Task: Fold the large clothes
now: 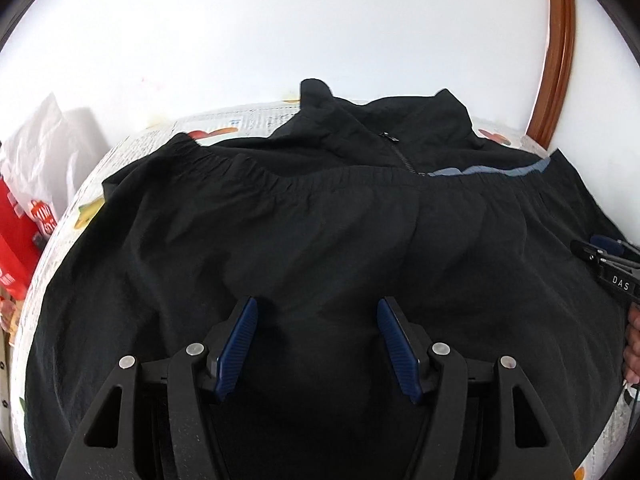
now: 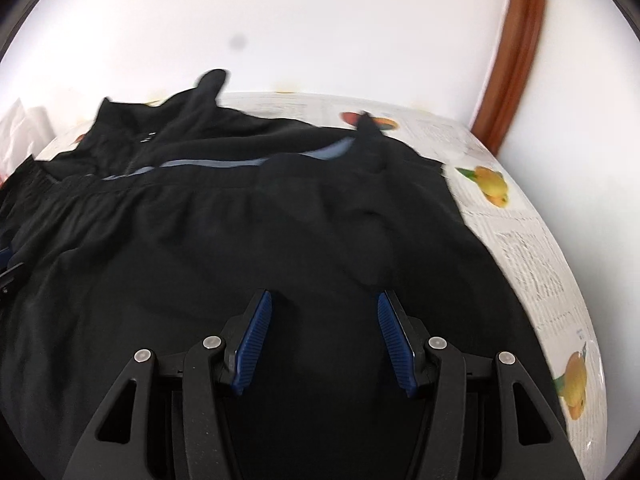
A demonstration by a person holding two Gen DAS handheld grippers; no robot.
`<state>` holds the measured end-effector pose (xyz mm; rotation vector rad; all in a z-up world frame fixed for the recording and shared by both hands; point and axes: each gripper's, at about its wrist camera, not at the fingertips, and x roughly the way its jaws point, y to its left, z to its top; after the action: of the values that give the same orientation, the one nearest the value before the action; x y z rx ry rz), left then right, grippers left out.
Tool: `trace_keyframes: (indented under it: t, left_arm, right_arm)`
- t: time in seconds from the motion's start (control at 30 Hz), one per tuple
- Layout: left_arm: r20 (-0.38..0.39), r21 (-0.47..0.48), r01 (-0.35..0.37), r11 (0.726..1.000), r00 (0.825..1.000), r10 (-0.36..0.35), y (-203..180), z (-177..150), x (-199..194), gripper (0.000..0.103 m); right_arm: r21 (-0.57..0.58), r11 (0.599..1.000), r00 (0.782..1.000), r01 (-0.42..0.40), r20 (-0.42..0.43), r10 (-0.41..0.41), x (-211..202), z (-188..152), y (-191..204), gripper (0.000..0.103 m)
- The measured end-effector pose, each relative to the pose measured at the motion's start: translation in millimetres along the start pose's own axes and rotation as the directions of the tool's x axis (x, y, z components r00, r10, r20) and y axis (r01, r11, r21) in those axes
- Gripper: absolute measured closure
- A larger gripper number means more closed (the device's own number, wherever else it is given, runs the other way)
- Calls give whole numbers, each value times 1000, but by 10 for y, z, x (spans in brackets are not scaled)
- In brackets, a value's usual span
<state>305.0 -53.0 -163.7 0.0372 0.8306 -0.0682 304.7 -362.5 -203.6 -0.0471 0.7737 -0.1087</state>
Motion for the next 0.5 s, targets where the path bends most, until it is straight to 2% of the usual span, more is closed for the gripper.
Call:
trace_keyframes:
  t: [0.1,0.17,0.33,0.5]
  left_arm:
    - [6,1,-3,1000,1000,3,85,-43,-25,42]
    - [14,5,-40,999,999,40,139,-72,-39,42]
    - [14,-13,-68,998,998,68,435,-156,-105,42]
    - [23,-38,-141,989,990,142,757,-241,-262,42]
  right_arm:
    - [9,1000,1000,27,-1,-27,4,-36,-153,49]
    - [8,999,999,33,-1,-33,3,-55,-221,49]
    - [-12,998,998,66,-12,-66,-2,-77,-304,50]
    - [-8,994,993,113,-32,-114,-19,-49,-305,50]
